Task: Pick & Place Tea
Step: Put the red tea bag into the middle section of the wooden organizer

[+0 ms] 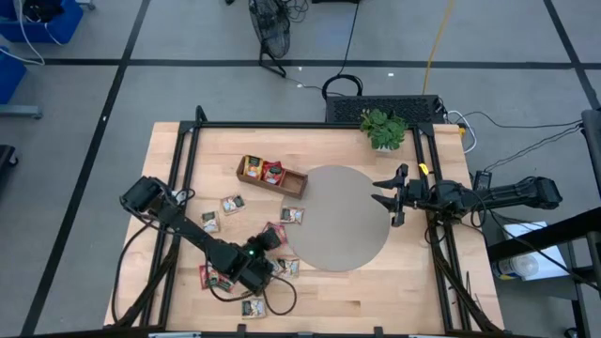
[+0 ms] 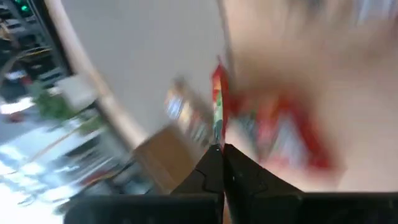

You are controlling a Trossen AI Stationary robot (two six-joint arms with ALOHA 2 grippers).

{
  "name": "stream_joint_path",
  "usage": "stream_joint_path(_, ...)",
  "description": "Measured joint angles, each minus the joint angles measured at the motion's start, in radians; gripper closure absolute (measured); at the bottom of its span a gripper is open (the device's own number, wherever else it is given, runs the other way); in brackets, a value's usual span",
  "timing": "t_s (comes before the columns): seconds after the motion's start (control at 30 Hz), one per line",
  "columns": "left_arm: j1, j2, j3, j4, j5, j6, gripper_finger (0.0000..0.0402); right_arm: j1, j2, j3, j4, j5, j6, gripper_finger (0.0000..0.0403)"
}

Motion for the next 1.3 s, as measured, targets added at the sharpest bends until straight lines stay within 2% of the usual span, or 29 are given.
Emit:
stream_joint_path(0.07,0.013,0.000,0.023,-0.083,-0.081,0.040,0.0393,0.000,0.000,0.000,0.000,0.000,0.000,0.0248)
stream_joint_path(0.17,0.047,0.000,0.055,-0.203,-0.144,0.047,0.0395,0.000,0.000,0.000,0.000,0.000,0.000,0.0248)
stream_joint_path(0.23,0.072,0.000,0.076,-0.283,-0.165,0.010,0.0398,0.000,0.000,0.000,0.000,0.000,0.000,0.0248)
stream_joint_path(0.33,0.110,0.000,0.087,-0.308,-0.156,-0.054,0.0395,0.000,0.000,0.000,0.000,0.000,0.000,0.0248)
stream_joint_path(0.4,0.131,0.000,0.087,-0.310,-0.133,-0.101,0.0398,0.000,0.000,0.000,0.000,0.000,0.000,0.0248)
stream_joint_path(0.6,0.214,-0.027,0.087,-0.341,0.053,-0.337,0.0399,0.000,0.000,0.000,0.000,0.000,0.000,0.0248)
stream_joint_path(0.67,0.255,-0.057,0.087,-0.365,0.084,-0.414,0.0399,0.000,0.000,0.000,0.000,0.000,0.000,0.0248)
stream_joint_path(0.77,0.288,-0.099,0.087,-0.365,0.110,-0.430,0.0400,0.000,0.000,0.000,0.001,0.000,0.000,0.0248)
stream_joint_path(1.0,0.287,-0.205,0.087,-0.272,0.131,-0.415,0.0400,0.000,0.000,0.000,0.000,0.000,0.000,0.0248)
stream_joint_path(1.13,0.304,-0.260,0.087,-0.280,0.142,-0.407,0.0400,0.000,0.000,0.000,0.000,0.000,0.000,0.0248)
stream_joint_path(1.27,0.405,-0.310,0.087,-0.260,0.176,-0.443,0.0401,0.000,0.000,0.000,0.000,0.000,0.000,0.0248)
stream_joint_path(1.3,0.441,-0.319,0.087,-0.250,0.212,-0.444,0.0401,0.000,0.000,0.000,0.000,0.000,0.000,0.0248)
